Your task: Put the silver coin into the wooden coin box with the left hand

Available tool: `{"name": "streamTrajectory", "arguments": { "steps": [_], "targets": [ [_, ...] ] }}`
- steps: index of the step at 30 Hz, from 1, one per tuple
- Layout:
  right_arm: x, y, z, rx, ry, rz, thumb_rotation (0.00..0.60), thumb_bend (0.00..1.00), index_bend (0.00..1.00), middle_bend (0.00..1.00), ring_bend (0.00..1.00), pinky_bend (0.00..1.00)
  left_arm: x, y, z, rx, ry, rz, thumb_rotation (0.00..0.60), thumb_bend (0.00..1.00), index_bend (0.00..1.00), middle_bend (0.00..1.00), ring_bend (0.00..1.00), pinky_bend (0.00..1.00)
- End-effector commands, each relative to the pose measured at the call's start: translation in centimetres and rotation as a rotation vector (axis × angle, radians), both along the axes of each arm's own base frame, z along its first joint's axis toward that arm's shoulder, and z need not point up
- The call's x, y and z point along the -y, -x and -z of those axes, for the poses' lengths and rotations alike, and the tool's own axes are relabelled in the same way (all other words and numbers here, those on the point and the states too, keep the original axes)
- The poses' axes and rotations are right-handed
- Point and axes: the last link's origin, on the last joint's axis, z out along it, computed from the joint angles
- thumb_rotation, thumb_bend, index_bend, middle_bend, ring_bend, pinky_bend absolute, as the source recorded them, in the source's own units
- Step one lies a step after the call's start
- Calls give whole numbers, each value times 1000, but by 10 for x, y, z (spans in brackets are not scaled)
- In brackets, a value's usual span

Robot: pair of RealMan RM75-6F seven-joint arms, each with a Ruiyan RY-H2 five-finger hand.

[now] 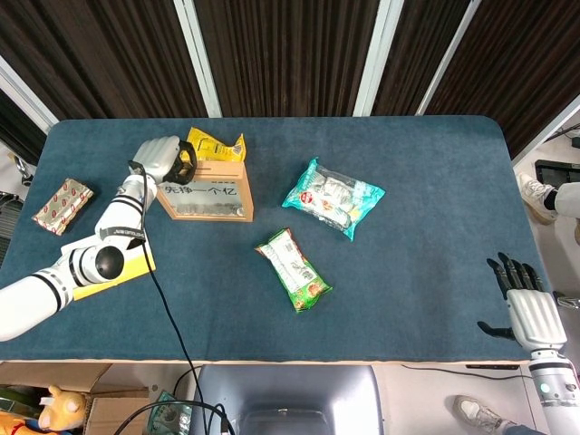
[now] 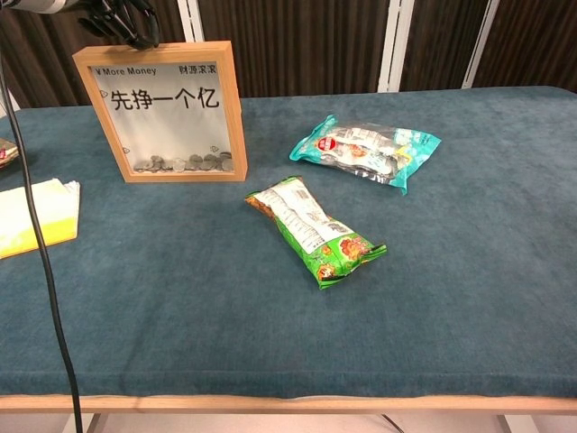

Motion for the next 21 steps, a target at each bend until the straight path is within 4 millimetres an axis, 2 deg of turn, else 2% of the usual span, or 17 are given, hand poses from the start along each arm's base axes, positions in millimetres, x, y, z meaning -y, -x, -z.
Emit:
{"name": "streamTrajectory", "arguments": {
  "steps": [1,10,13,17,19,21],
  "targets": [
    [0,0,0,0,0,1,600,208,0,0,0,0,0,0,0,-2,0,0,600,448,553,1000,1000,1000],
    [0,0,0,-1,-1,0,600,208,0,0,0,0,2,-3,-4,15,-19,14,600,450,516,1000,1000,1000],
    [0,0,0,0,-3,-1,600,208,0,0,0,0,7,-9,-11,43,-45,41,600,442,443,1000,1000,1000],
    [0,-2,1,4,-12,-8,600,208,0,0,0,0,33,-19,-37,124,-127,140,600,436,335,1000,1000,1000],
    [-1,-4,2,8,-18,-17,600,208,0,0,0,0,59,-17,-53,165,-155,193,600,431,264,1000,992,1000],
    [-3,-6,3,12,-26,-27,600,208,0,0,0,0,91,-6,-66,179,-170,239,600,428,216,978,935,1000]
  ]
}}
